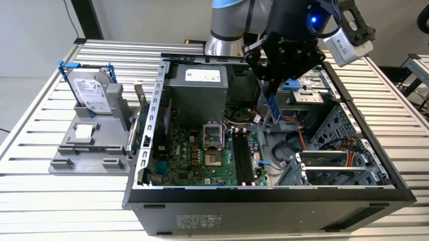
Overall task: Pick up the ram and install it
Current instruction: 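Pick up the ram and move it above insertion slot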
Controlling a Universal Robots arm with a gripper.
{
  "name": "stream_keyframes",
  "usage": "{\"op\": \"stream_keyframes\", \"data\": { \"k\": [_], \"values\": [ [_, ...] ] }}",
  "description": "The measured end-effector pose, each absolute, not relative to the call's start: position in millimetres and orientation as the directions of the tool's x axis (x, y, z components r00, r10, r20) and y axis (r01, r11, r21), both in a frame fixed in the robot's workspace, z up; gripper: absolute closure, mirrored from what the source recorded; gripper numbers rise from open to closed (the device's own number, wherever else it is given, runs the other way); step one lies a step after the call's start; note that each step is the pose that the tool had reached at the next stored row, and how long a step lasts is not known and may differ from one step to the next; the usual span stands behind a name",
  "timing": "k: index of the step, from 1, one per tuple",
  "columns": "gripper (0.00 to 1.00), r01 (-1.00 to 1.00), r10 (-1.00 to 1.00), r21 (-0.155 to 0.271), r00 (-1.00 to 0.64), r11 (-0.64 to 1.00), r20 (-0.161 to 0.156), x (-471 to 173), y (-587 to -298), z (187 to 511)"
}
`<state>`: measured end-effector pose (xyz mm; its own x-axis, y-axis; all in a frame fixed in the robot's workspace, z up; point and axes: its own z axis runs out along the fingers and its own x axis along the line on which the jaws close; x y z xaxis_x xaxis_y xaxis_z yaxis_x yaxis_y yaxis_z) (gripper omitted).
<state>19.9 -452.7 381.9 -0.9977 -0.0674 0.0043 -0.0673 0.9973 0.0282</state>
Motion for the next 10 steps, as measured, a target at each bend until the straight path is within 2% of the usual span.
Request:
{"op": "stream_keyframes", "data": {
  "k": [10],
  "values": [
    [1.00, -0.018, -0.018, 0.028, -1.000, 0.999, 0.003, 19.8, -452.7, 373.5]
  ]
}}
